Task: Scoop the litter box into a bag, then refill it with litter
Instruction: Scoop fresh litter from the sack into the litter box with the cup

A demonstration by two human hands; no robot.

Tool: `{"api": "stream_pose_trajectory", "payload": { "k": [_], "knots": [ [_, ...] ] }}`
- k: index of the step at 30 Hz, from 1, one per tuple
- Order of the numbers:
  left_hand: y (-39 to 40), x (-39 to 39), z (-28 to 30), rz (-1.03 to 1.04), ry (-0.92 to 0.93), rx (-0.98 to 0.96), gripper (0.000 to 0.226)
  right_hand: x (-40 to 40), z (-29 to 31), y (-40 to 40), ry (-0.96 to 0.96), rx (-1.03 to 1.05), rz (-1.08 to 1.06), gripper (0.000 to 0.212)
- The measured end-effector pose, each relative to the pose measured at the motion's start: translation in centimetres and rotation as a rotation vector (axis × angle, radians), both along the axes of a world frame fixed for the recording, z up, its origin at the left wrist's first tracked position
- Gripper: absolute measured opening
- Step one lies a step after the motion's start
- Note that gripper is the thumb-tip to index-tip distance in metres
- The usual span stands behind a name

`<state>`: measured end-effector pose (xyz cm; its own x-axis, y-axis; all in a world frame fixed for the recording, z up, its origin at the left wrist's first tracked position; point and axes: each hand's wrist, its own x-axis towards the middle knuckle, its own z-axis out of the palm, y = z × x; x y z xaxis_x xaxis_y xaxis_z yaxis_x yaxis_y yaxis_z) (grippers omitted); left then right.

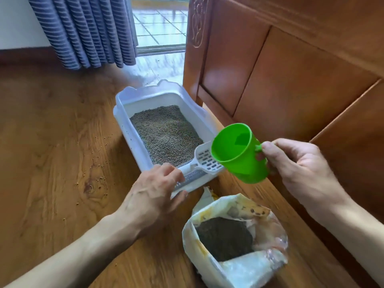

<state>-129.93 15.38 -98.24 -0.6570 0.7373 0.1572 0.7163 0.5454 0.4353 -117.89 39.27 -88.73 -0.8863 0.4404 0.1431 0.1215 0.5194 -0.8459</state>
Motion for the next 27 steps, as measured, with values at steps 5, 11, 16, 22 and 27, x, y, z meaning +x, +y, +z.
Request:
{"api": "stream_pose_trajectory", "payload": {
  "k": [5,11,16,22,27],
  "knots": [
    [1.6,3.3,0.4,-0.047,-0.171,-0.033,0.064,7.5,0.2,-0.5,-0.080,0.020,0.056,0.037],
    [3.2,6.0,-0.7,-0.078,-0.185,-0.143,0.025,11.4,-2.6,-1.4,-0.170,0.281,0.115,0.039],
    [3.1,5.6,-0.9,-0.026,-0.172,-0.062,0.014,9.3,-5.7,-2.1,-0.319,0.616,0.375,0.031],
    [3.0,6.1,-1.2,-0.059,-0.159,0.055,0.023,6.1,-10.0,-6.2,-0.558,0.982,0.549,0.025],
    [2.9,6.5,-1.1,-0.058,-0.182,0.098,0.016,4.6,-11.3,-8.0,-0.512,0.956,0.562,0.010]
  ]
}}
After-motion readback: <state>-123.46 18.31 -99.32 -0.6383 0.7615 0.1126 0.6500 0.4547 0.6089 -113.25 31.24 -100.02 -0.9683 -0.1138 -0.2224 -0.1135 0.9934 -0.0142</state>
